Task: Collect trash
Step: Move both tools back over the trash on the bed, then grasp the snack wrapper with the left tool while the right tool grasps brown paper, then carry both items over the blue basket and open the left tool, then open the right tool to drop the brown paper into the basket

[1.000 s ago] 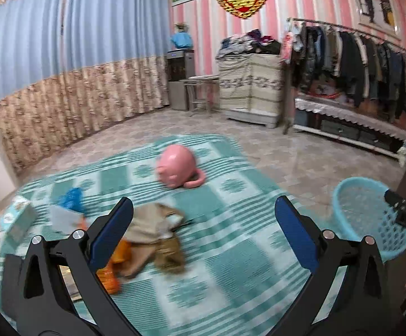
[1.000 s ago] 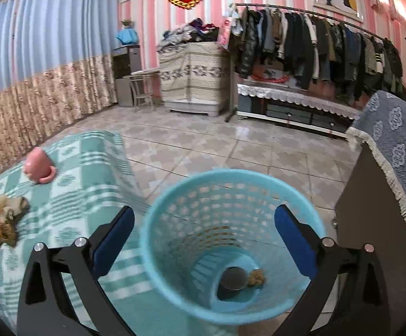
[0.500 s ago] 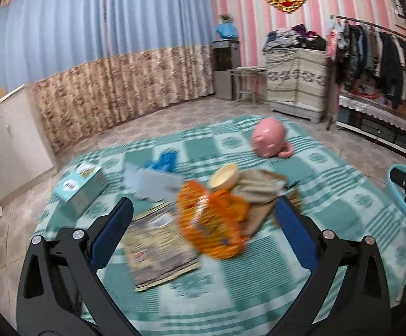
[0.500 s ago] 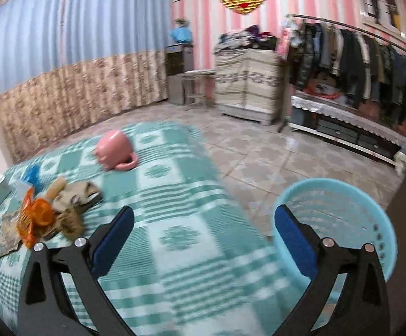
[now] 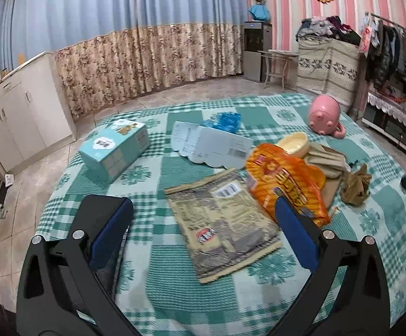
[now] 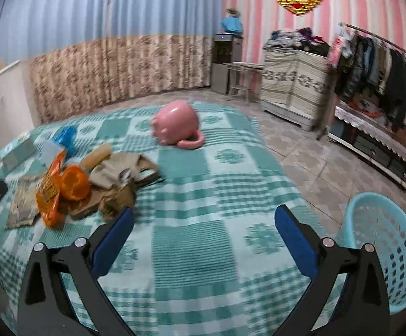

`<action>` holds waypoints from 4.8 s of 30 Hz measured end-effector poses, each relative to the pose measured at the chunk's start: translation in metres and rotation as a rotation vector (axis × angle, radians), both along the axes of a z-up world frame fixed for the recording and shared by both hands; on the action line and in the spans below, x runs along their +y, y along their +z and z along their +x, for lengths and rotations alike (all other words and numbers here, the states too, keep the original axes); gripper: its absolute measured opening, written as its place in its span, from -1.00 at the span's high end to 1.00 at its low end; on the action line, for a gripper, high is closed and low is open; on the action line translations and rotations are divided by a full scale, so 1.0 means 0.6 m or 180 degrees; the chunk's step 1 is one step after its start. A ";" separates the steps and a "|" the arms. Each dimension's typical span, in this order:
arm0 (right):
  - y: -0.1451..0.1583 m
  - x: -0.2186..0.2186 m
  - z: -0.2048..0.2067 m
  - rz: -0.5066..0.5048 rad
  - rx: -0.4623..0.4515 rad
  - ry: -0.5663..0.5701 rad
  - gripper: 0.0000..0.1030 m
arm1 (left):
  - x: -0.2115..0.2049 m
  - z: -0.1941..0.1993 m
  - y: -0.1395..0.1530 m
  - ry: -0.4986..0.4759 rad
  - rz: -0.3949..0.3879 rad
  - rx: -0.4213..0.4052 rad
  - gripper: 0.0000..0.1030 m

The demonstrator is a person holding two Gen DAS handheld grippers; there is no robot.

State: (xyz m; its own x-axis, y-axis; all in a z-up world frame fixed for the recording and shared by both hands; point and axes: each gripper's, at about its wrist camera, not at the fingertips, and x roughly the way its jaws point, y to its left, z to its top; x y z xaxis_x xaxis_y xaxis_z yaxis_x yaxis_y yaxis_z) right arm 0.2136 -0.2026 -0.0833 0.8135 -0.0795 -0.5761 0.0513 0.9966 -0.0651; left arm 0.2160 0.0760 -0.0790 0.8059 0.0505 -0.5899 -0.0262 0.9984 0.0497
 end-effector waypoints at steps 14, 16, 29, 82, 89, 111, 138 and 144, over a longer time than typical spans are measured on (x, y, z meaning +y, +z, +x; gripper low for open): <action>-0.042 0.072 0.060 0.0050 0.0239 0.0362 -0.89 | 0.050 0.022 -0.013 0.0167 -0.0174 0.0104 -0.90; -0.046 0.081 0.074 0.0018 0.0274 0.0409 -0.85 | 0.048 0.022 -0.015 0.0142 -0.0189 0.0111 -0.90; -0.039 0.065 0.071 0.0251 0.0232 0.0676 0.27 | 0.020 0.056 -0.060 0.0132 -0.0125 0.0432 -0.90; 0.060 -0.113 -0.053 0.0384 -0.0229 -0.0055 0.26 | -0.097 -0.005 0.126 -0.0270 -0.0074 -0.0372 0.95; 0.078 -0.224 -0.117 0.0262 -0.0316 -0.0503 0.26 | -0.245 0.008 0.128 -0.0767 -0.0238 -0.0382 0.95; 0.042 -0.517 -0.270 0.0247 -0.0186 -0.1681 0.26 | -0.748 -0.029 -0.010 -0.2421 -0.0244 0.0203 0.95; -0.001 -0.507 -0.226 0.0394 -0.0042 -0.1680 0.26 | -0.718 0.027 0.037 -0.2046 -0.0107 -0.0163 -0.79; -0.005 -0.493 -0.192 0.0360 -0.0072 -0.1760 0.22 | -0.672 0.024 0.047 -0.1872 -0.0189 -0.0286 -0.90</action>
